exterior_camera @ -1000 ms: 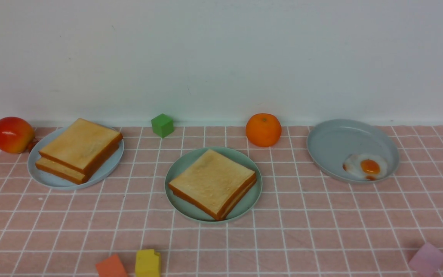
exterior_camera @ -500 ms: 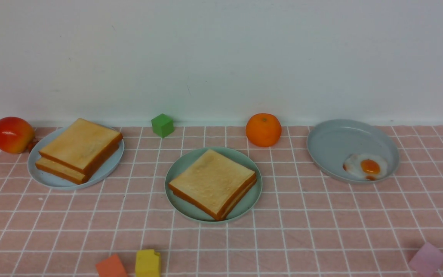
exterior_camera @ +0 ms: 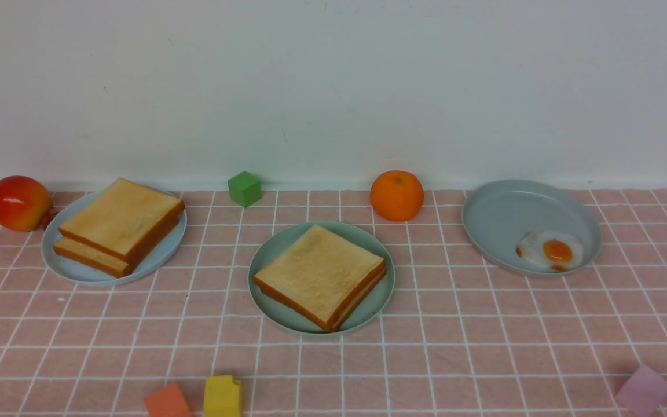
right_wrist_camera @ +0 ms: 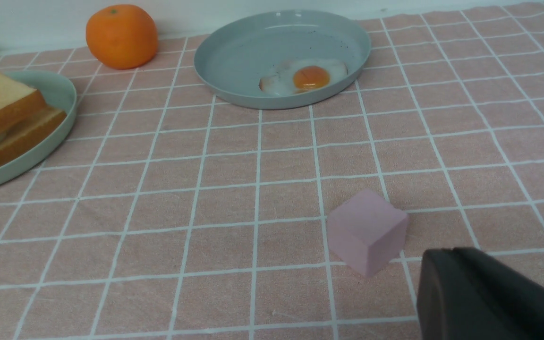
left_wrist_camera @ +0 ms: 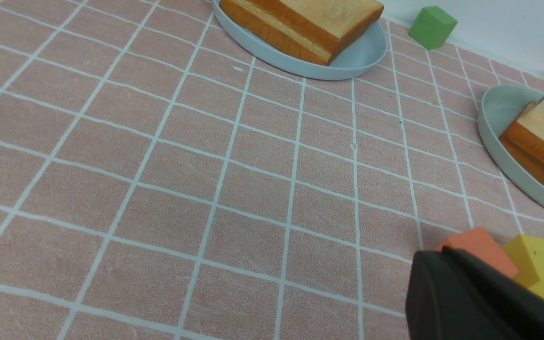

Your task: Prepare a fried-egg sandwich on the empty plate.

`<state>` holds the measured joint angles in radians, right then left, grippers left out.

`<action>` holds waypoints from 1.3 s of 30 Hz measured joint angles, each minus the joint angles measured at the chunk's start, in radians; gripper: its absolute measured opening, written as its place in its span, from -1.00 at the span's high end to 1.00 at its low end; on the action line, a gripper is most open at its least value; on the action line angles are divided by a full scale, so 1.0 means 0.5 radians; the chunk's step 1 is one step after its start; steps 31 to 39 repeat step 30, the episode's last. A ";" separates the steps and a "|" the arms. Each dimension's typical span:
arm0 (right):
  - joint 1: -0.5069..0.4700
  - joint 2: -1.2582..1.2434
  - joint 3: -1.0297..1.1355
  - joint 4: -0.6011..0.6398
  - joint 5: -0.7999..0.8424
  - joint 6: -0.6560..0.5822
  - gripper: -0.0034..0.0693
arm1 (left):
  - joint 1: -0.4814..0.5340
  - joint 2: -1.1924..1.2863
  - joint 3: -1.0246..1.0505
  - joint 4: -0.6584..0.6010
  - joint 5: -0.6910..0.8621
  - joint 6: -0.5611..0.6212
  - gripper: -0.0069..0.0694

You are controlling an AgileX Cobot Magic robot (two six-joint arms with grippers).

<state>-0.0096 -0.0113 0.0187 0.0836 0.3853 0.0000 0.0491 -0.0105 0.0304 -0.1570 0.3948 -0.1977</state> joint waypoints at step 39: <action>0.000 0.000 0.000 0.000 0.000 0.000 0.80 | 0.000 0.000 0.000 0.000 0.000 0.000 0.80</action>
